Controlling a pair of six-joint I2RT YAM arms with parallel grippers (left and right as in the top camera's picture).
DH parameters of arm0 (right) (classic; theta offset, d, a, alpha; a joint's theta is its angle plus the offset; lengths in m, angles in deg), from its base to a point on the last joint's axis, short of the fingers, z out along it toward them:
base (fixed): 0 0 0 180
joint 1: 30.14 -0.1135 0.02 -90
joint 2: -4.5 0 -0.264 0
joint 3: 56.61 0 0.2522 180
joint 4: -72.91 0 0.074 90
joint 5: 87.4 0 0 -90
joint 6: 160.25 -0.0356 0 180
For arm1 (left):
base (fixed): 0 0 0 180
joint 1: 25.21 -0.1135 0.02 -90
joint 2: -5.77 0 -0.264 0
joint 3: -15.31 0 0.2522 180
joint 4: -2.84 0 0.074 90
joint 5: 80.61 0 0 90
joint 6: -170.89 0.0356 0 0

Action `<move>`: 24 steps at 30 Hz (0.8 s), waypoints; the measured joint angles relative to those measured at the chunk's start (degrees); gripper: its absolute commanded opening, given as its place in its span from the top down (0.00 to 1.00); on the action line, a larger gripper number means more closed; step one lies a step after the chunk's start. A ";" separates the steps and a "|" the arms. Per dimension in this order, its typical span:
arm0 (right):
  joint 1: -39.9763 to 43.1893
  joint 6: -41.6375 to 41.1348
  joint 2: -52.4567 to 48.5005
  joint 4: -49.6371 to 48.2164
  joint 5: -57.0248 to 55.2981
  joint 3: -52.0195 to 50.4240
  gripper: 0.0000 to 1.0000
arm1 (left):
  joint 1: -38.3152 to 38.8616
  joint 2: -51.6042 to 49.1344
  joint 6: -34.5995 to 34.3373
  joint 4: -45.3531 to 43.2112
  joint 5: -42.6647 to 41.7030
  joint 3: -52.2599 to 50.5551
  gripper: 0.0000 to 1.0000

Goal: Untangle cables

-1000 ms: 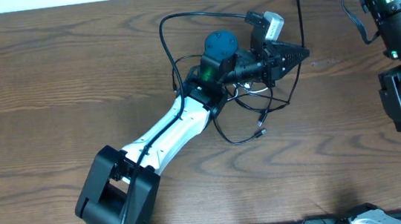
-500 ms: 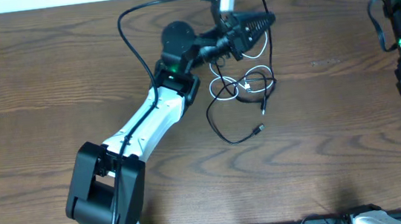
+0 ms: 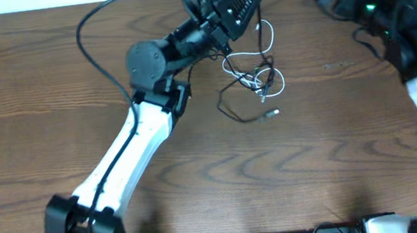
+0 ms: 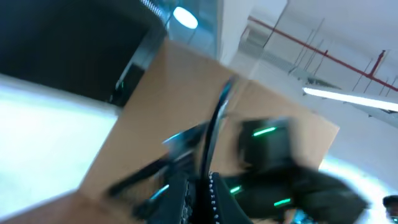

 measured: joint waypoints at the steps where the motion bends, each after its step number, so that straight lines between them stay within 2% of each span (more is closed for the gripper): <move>1: 0.00 0.79 -1.38 -0.07 1.95 0.00 0.01 | -0.13 0.79 0.44 0.28 0.68 0.00 0.92; 5: 0.00 3.41 -7.15 0.61 8.41 0.00 0.01 | -2.80 2.71 0.92 3.10 2.62 0.04 0.92; 11: 0.00 6.27 -11.17 1.57 10.99 -0.02 0.01 | -9.01 2.75 -0.92 8.20 5.64 0.04 0.93; 14: 0.04 7.85 -11.41 4.50 4.37 0.00 0.01 | -11.65 2.75 -3.52 10.88 7.19 0.07 0.93; 17: 0.55 5.95 -11.41 8.35 -4.83 -0.02 0.01 | -13.64 2.75 -5.62 15.34 8.28 0.09 0.93; 19: 1.22 4.59 -11.41 9.29 -6.78 -0.02 0.01 | -14.25 2.75 -6.64 18.91 8.90 0.09 0.93; 21: 1.66 5.22 -11.41 8.46 -4.09 -0.02 0.01 | -14.25 2.75 -7.13 21.57 9.90 0.09 0.92; 24: 1.03 10.78 -11.41 5.53 6.01 -0.02 0.01 | -13.84 2.75 -7.67 22.56 11.32 0.09 0.92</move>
